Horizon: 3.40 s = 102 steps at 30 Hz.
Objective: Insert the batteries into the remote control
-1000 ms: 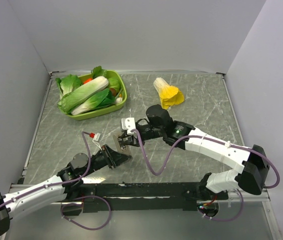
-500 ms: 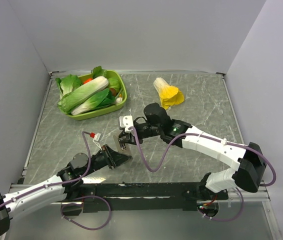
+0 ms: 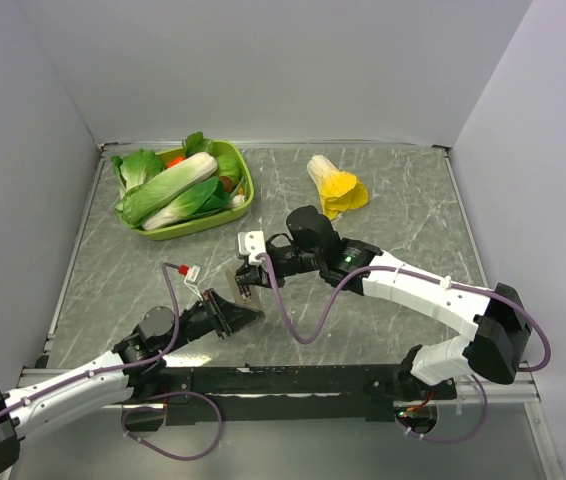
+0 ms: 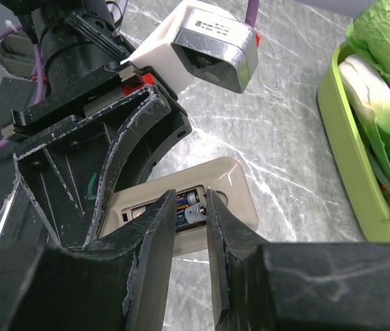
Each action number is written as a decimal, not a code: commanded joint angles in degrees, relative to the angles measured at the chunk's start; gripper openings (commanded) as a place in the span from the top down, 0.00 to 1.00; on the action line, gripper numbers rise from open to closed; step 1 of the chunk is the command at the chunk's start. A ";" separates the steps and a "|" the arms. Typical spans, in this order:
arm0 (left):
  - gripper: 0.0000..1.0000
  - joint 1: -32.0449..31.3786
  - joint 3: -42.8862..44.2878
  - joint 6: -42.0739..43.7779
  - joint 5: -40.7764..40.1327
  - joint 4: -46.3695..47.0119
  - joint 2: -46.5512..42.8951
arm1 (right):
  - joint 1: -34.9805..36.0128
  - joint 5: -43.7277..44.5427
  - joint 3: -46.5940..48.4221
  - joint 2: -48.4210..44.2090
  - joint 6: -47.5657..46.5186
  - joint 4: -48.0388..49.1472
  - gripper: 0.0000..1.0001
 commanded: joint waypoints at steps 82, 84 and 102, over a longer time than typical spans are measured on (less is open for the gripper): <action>0.99 0.10 -0.11 1.79 -7.51 -4.81 -0.65 | -7.45 23.70 -9.24 -14.96 20.43 -3.29 0.01; 0.99 0.02 -1.07 0.99 -9.44 -4.82 -0.56 | -10.19 24.49 -7.92 -12.68 22.28 -7.19 0.00; 0.99 0.10 -2.13 0.99 -8.21 -1.31 1.81 | -30.16 22.21 0.42 16.23 11.66 -20.03 0.22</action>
